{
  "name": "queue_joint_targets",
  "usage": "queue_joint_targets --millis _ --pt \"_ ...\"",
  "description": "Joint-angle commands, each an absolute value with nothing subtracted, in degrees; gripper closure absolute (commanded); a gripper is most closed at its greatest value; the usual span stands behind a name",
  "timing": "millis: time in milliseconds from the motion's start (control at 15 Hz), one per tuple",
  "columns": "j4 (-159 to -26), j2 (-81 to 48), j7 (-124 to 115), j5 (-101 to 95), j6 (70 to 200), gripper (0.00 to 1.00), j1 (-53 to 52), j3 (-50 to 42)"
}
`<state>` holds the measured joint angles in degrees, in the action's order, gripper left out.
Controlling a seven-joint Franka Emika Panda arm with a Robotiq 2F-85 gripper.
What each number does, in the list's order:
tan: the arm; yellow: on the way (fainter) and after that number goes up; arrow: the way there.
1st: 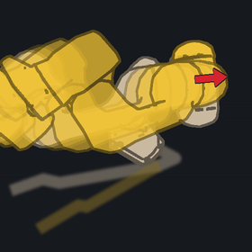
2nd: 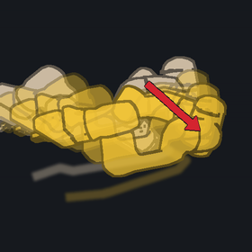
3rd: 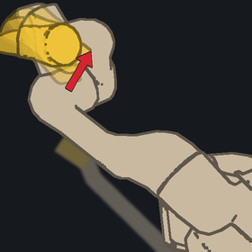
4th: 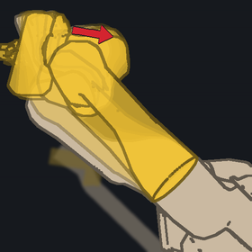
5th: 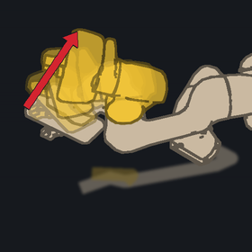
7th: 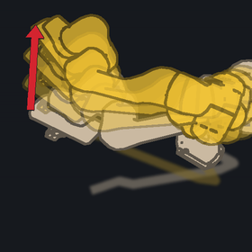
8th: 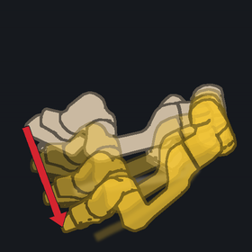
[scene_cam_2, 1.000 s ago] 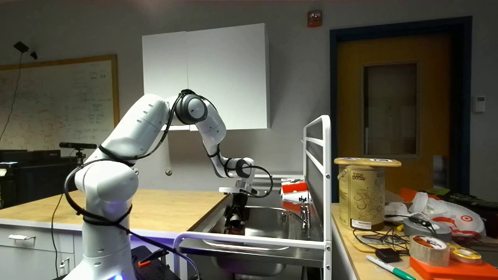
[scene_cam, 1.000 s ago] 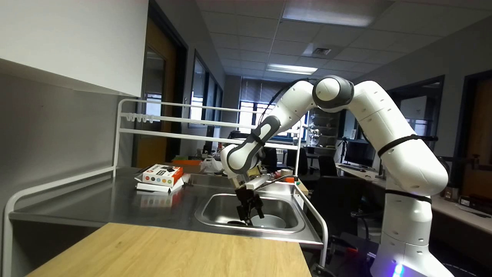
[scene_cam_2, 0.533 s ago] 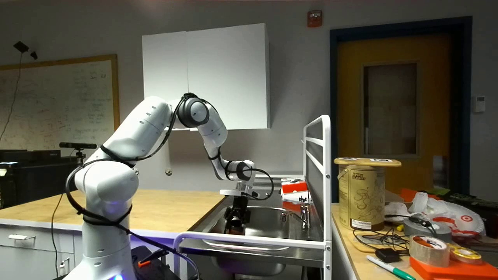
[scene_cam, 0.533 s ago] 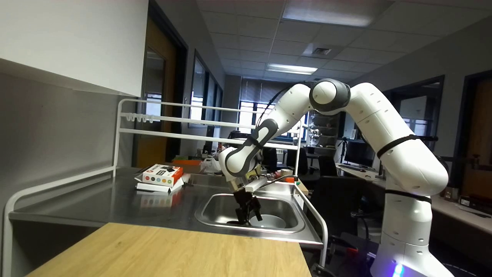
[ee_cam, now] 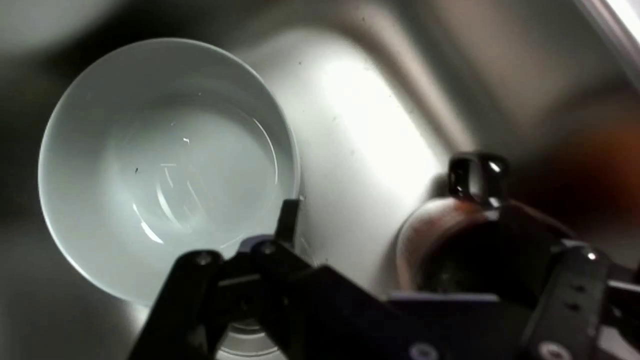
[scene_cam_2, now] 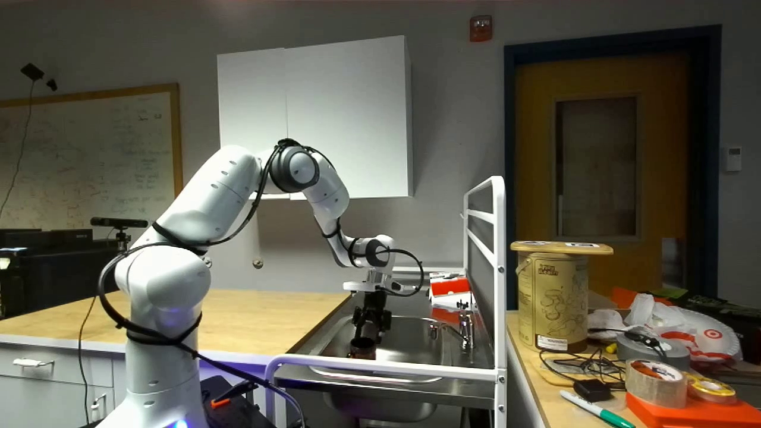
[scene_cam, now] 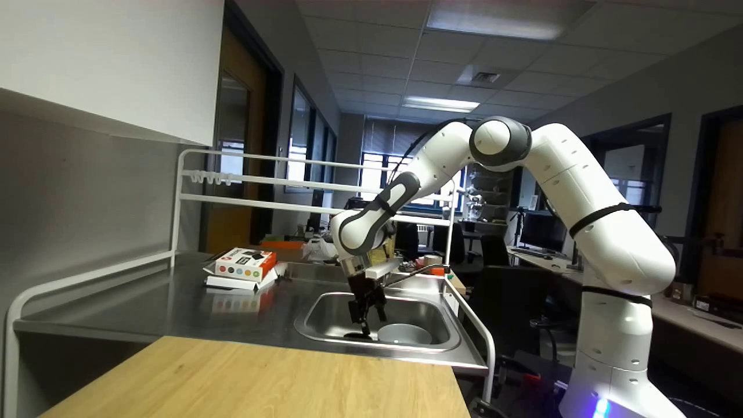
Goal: Pick up the cup from the sink and put it on the counter
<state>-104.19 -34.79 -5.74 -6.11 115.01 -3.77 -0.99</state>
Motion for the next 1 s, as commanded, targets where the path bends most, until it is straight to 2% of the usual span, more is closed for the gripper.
queue_joint_targets --millis 0,933 --pt "-101.87 -34.37 -4.49 -4.14 115.26 0.0 -2.18 -0.55" --pt "-96.83 -39.9 -4.86 -0.07 114.46 0.0 0.01 -0.64"
